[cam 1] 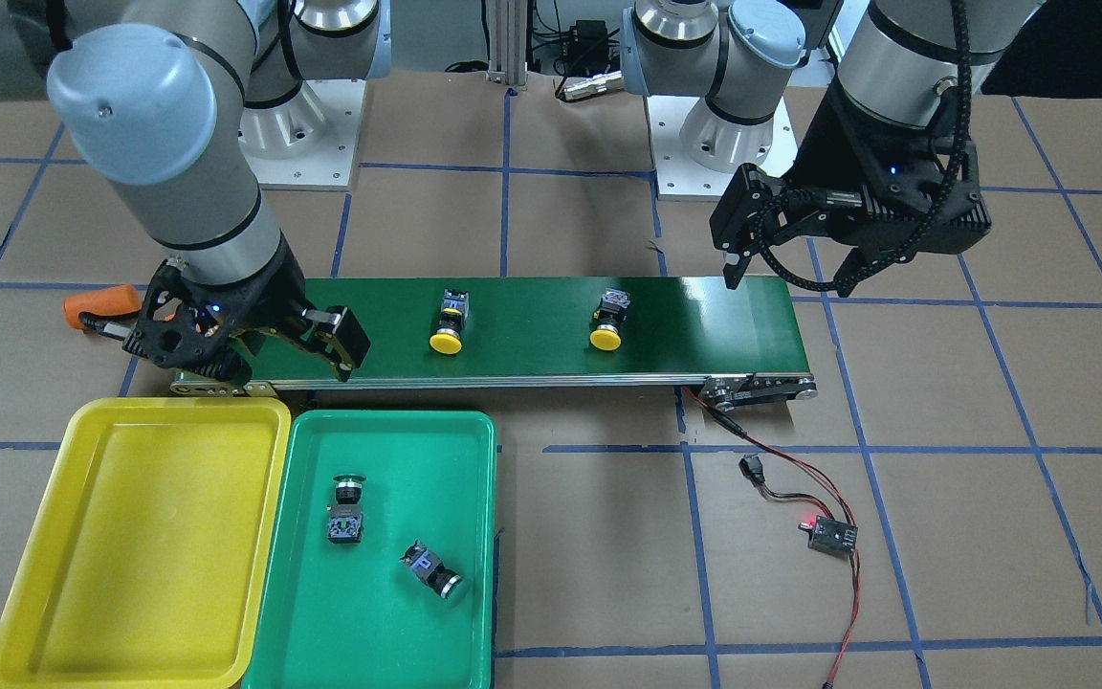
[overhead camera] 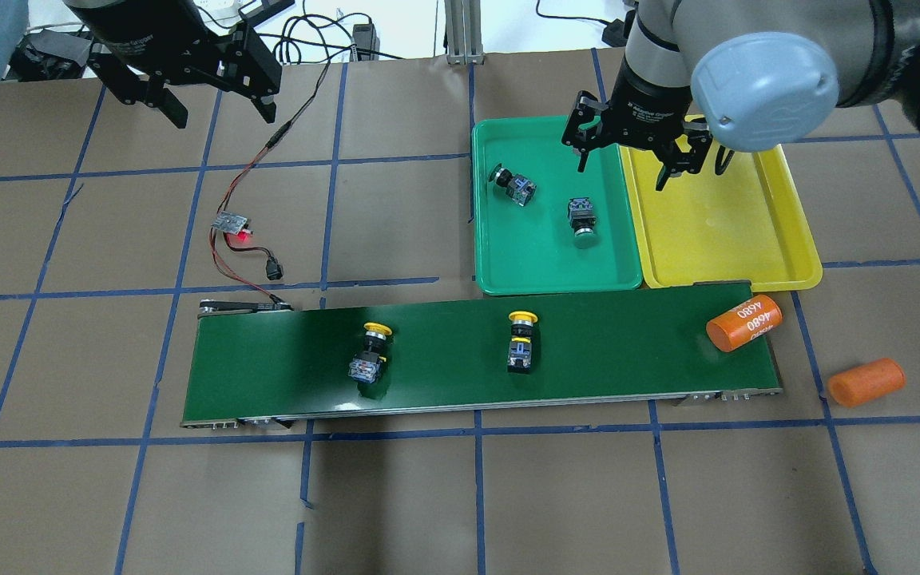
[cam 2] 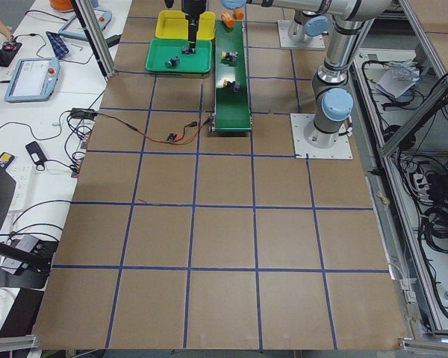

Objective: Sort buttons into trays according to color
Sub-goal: 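Lower the right gripper to the belt and grasp a yellow-capped button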

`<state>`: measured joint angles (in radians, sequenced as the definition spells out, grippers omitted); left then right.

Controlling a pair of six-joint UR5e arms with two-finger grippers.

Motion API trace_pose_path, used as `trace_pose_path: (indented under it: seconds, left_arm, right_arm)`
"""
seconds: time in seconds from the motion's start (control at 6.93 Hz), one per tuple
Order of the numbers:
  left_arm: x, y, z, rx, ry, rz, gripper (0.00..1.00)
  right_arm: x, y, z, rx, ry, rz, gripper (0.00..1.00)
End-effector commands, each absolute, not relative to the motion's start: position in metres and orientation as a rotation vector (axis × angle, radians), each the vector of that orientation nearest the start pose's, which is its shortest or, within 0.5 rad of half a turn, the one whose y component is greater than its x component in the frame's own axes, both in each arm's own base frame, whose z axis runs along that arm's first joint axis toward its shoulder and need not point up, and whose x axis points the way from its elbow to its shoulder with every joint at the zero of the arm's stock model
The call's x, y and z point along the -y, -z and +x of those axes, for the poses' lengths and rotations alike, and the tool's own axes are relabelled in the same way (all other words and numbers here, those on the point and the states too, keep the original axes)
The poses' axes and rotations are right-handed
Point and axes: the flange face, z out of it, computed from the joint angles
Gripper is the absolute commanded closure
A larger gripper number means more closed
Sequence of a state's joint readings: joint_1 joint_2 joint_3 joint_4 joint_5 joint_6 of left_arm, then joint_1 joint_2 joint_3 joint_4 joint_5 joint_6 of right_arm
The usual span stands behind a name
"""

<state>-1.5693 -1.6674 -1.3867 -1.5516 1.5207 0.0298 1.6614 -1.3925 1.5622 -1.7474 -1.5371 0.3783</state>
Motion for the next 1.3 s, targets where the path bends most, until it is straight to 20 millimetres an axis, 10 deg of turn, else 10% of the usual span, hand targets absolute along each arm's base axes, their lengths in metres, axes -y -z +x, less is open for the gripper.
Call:
trace_pose_path:
  seconds: [0.0,0.29,1.15]
  left_arm:
    - [0.542,-0.532,-0.138,-3.187,0.173,0.048,0.00]
    - [0.541,-0.531,-0.138,-3.187,0.170,0.051,0.00]
    - [0.541,-0.529,-0.138,-3.188,0.165,0.048,0.00]
  right_arm:
    - [0.500,-0.392,0.204,-3.097,-0.107,0.338,0.00]
    - [0.474,-0.348,0.234,-3.124,-0.191,0.241,0.00]
    - [0.470,-0.259,0.236,-3.124,-0.330,0.077,0.00]
